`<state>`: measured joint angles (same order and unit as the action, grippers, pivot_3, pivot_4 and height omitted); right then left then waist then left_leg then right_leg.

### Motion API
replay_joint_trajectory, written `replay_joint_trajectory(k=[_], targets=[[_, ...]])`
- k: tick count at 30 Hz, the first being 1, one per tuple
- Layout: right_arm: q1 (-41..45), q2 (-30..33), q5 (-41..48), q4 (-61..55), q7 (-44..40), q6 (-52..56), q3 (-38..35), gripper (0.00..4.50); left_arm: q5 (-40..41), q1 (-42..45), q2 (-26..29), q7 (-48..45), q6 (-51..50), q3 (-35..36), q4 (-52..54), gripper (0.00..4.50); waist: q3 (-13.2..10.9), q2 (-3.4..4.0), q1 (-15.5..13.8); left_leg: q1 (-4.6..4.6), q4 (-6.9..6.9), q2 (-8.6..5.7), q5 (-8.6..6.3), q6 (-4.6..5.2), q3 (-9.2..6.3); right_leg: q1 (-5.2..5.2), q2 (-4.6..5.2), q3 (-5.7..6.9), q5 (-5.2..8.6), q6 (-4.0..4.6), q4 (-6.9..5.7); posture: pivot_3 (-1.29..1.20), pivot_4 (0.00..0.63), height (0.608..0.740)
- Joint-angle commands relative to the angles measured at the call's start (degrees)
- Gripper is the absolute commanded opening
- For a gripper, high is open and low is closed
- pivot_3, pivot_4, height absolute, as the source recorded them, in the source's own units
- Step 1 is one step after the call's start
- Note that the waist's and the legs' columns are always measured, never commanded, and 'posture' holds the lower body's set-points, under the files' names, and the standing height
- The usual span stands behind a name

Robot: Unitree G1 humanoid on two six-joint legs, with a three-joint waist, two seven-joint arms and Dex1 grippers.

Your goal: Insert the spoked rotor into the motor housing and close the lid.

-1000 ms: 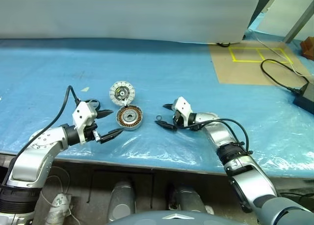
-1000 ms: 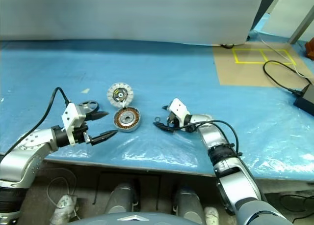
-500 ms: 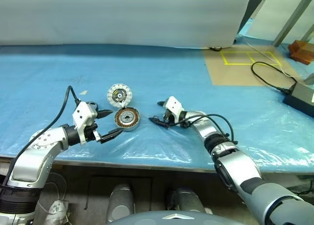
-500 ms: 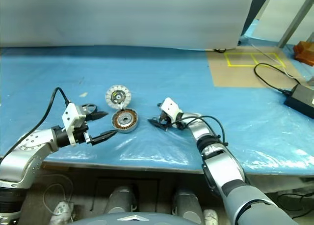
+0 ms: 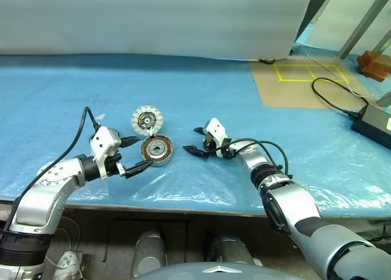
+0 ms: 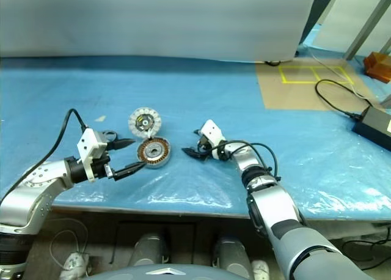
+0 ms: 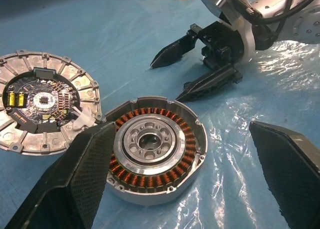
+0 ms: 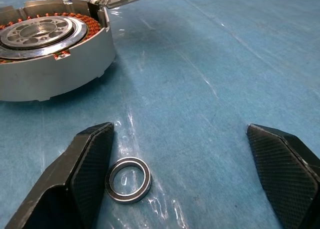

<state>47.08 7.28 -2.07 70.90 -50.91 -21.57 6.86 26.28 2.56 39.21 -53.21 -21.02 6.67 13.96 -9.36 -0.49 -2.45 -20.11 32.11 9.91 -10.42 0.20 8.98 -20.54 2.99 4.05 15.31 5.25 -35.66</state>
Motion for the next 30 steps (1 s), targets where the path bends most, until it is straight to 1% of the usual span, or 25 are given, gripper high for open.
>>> replay_joint_trajectory(k=[1,10,15,17,18,19,20,21,23,24,27,30], targets=[[-3.8,-0.3,-2.2,3.7,-0.2,1.6,0.6,4.49,0.2,0.6,0.1,0.0,0.5,0.4,0.5,4.50,0.0,0.01,0.0,-0.05,-0.01,0.00,0.00,0.00,0.02,-0.05,0.00,-0.01,0.00,0.00,0.00,0.00,0.150,0.740],[-2.4,-1.2,0.1,2.4,-4.3,1.3,-2.5,4.49,0.1,1.6,0.0,-0.1,0.4,0.0,0.1,4.50,0.0,0.00,-0.1,-0.10,-0.32,0.00,-0.01,0.00,0.19,-0.24,0.00,-0.12,0.01,-0.01,0.17,0.00,0.150,0.740],[-2.1,-0.9,-0.5,2.0,-3.2,0.4,-2.8,4.49,0.1,1.6,-0.1,-0.3,0.4,-0.2,0.1,4.50,0.1,-0.14,0.2,-0.33,-0.61,0.01,0.00,0.00,0.47,-0.65,-0.01,-0.23,0.01,0.04,0.25,0.00,0.150,0.740],[-10.1,9.1,10.7,-38.1,-12.0,21.5,-3.8,4.49,0.1,2.0,-0.2,-0.3,0.4,-0.4,-0.2,4.50,-0.2,0.03,-0.5,-0.41,-0.65,0.03,0.00,0.00,0.50,-0.70,-0.01,-0.21,0.02,0.06,0.30,0.00,0.150,0.740],[-13.2,12.7,14.6,-52.6,-14.1,29.9,-4.1,4.49,0.1,2.2,-0.3,-0.3,0.5,-0.5,-0.2,4.50,-0.7,0.58,-1.8,-0.57,-0.65,0.01,0.01,0.02,0.48,-0.72,-0.01,-0.19,0.01,0.03,0.42,0.00,0.150,0.740],[-15.3,15.0,17.0,-62.5,-14.4,36.1,-4.1,4.49,0.0,2.3,-0.4,-0.3,0.5,-0.6,-0.3,4.50,-1.0,0.94,-2.5,-0.99,-0.64,-0.02,0.02,0.03,0.48,-0.86,0.00,-0.17,-0.10,-0.15,0.69,0.00,0.150,0.740],[-16.3,16.0,18.3,-66.6,-13.4,39.8,-4.0,4.49,0.0,2.4,-0.5,-0.4,0.6,-0.6,-0.4,4.50,-1.1,1.00,-2.6,-1.22,-0.66,-0.09,0.09,0.15,0.49,-1.03,0.01,-0.26,-0.29,-0.45,0.90,0.00,0.150,0.740],[-16.9,16.7,19.4,-69.7,-12.3,42.9,-3.9,4.49,0.0,2.5,-0.5,-0.4,0.7,-0.7,-0.6,4.50,-1.0,0.85,-2.5,-1.43,-0.64,-0.13,0.16,0.28,0.54,-1.33,0.01,-0.35,-0.40,-0.63,0.89,0.00,0.150,0.740],[-17.6,17.8,20.8,-73.7,-10.8,47.2,-3.9,4.49,-0.1,2.7,-0.6,-0.4,0.8,-0.8,-0.8,4.50,-0.8,0.34,-1.4,-1.75,-0.63,0.01,0.16,0.29,0.55,-1.75,-0.11,-0.33,-0.49,-0.73,0.77,0.00,0.150,0.740],[-17.5,18.1,21.3,-75.5,-10.0,49.0,-3.9,4.49,-0.2,2.7,-0.7,-0.4,0.8,-0.8,-0.8,4.50,-0.7,0.28,-1.2,-1.77,-0.65,0.14,0.15,0.27,0.55,-1.79,-0.26,-0.33,-0.49,-0.71,0.75,0.00,0.150,0.740],[-16.6,18.6,22.6,-78.8,-8.0,52.9,-3.6,4.49,-0.3,2.9,-1.0,-0.3,1.0,-1.0,-1.0,4.50,-0.8,0.38,-1.0,-1.87,-0.73,0.26,0.14,0.24,0.55,-1.90,-0.38,-0.30,-0.43,-0.60,0.78,0.00,0.150,0.740],[-15.6,18.7,23.0,-79.7,-6.8,54.4,-3.4,4.49,-0.3,3.0,-1.2,-0.2,1.2,-1.1,-1.2,4.50,-0.8,0.39,-1.2,-2.00,-0.79,0.20,0.25,0.05,0.55,-1.99,-0.35,-0.31,-0.43,-0.60,0.82,0.00,0.150,0.740]])
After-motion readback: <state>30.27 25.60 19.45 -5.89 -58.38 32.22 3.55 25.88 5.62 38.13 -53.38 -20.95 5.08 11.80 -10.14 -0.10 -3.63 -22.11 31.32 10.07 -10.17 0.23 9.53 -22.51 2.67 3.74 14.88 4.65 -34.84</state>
